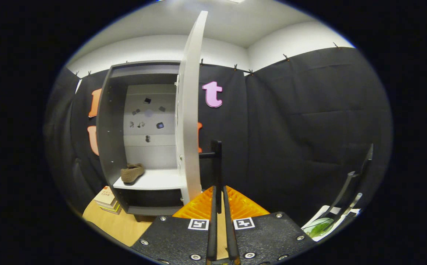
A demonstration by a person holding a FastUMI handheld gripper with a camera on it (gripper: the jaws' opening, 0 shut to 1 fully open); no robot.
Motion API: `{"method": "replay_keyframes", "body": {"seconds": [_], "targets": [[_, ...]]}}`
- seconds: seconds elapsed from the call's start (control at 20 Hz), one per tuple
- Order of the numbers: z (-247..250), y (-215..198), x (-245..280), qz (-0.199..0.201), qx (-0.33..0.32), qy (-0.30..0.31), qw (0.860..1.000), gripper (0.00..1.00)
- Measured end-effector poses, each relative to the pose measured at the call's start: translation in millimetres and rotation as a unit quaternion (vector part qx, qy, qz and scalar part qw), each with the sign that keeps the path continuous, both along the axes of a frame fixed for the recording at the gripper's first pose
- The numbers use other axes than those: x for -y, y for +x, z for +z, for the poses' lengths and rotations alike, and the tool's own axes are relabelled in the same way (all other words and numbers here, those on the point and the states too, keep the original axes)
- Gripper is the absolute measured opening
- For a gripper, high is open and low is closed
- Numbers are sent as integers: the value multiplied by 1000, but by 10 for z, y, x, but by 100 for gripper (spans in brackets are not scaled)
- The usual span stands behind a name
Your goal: Open the shoe cabinet door, grab the shoes and put them into the shoe cabinet, then close the shoe cabinet door.
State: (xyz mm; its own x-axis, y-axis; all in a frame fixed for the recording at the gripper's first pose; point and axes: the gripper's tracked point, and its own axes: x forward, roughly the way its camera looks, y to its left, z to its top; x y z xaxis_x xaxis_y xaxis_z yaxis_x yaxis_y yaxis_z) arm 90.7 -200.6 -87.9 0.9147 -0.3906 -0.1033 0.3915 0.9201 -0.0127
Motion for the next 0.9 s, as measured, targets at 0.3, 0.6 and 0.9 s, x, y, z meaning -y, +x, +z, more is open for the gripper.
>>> {"method": "replay_keyframes", "body": {"seconds": [0.3,0.6,0.9], "targets": [[-41,-256,-302,-42,-4,-11,999,10],[-480,-160,-1166,11,-48,-12,999,14],[-1204,279,-1638,72,-91,17,993,22]]}}
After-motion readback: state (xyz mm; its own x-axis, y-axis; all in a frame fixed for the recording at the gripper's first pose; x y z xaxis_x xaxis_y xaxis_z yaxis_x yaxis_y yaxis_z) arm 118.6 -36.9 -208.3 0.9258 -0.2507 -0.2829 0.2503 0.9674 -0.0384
